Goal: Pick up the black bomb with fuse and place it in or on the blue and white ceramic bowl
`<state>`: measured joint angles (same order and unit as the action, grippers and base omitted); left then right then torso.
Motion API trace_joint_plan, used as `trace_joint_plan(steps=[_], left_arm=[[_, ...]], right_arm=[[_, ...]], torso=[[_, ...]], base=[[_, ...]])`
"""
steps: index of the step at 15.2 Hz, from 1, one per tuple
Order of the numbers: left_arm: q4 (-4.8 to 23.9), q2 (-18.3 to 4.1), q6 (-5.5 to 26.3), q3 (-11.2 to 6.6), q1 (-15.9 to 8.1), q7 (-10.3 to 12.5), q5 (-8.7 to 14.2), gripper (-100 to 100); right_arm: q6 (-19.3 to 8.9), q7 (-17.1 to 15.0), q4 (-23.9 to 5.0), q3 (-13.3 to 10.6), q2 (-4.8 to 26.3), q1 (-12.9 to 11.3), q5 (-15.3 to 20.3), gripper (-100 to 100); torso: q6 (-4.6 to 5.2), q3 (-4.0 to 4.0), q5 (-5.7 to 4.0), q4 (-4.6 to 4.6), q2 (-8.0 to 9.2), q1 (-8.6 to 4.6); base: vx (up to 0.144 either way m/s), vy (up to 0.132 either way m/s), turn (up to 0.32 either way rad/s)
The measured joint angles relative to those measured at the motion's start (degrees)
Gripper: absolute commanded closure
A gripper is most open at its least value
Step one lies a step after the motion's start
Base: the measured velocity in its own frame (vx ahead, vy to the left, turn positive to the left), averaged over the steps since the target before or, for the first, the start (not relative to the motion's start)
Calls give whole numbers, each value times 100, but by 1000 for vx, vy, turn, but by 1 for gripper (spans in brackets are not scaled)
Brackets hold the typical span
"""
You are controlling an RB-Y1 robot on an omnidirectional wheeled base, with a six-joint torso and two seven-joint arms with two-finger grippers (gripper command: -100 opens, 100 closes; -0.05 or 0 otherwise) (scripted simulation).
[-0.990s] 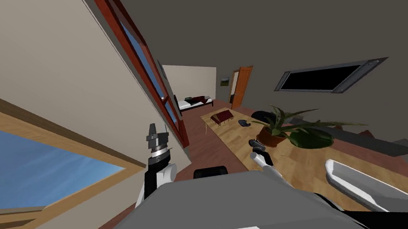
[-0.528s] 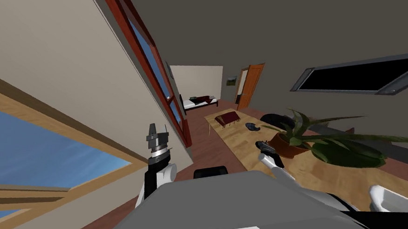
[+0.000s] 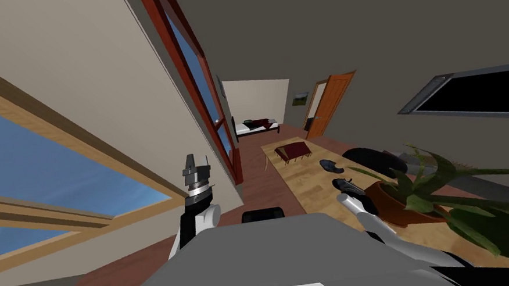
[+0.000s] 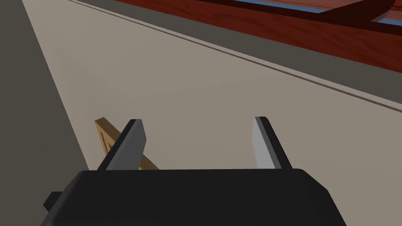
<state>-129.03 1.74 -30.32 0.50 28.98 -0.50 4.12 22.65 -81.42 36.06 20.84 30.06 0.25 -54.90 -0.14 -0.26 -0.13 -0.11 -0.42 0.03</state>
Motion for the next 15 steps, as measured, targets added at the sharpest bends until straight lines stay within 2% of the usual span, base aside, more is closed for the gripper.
trace_joint_plan(steps=[4, 5, 7, 8, 10, 12, 13, 14, 15], left_arm=[[0, 0, 0, 0, 0, 0, 0, 0], [0, 0, 0, 0, 0, 0, 0, 0], [0, 0, 0, 0, 0, 0, 0, 0], [0, 0, 0, 0, 1, 0, 0, 0], [0, 0, 0, 0, 0, 0, 0, 0], [0, 0, 0, 0, -1, 0, 0, 0], [0, 0, 0, 0, -1, 0, 0, 0], [0, 0, 0, 0, 0, 0, 0, 0], [0, 0, 0, 0, 0, 0, 0, 0]], right_arm=[[-78, -349, -336, 78, 408, 19, -92, 100], [-159, -333, -276, 210, 476, 75, -162, 100], [-139, -599, -625, 156, 727, -2, -168, 100], [-136, -726, -706, 139, 815, 1, -169, 100], [-203, -675, -546, 268, 800, 95, -230, 100], [-304, -650, -568, 406, 910, 162, -308, 100], [-298, -791, -742, 337, 1040, 132, -291, 100], [-340, -792, -654, 439, 1057, 199, -340, 100], [-374, -831, -716, 457, 1142, 213, -355, 100]], torso=[[-8, -7, 12, 2, -18, -5], [-5, -9, 14, 1, -21, -3], [-6, -13, 12, -1, -26, -2], [0, -11, 12, -2, -21, 3], [15, 2, 11, 0, 6, 16], [0, 5, 23, 5, 5, 16], [-3, 1, 24, 3, -1, 13], [4, 0, 23, 2, -2, 16], [1, -1, 26, 2, -5, 12]], base=[[90, -32, 272], [100, -41, 240], [96, -36, 205], [52, -22, 30], [23, -10, 56], [52, -37, 257], [61, -42, 137], [69, -53, 181], [73, -60, 176]])
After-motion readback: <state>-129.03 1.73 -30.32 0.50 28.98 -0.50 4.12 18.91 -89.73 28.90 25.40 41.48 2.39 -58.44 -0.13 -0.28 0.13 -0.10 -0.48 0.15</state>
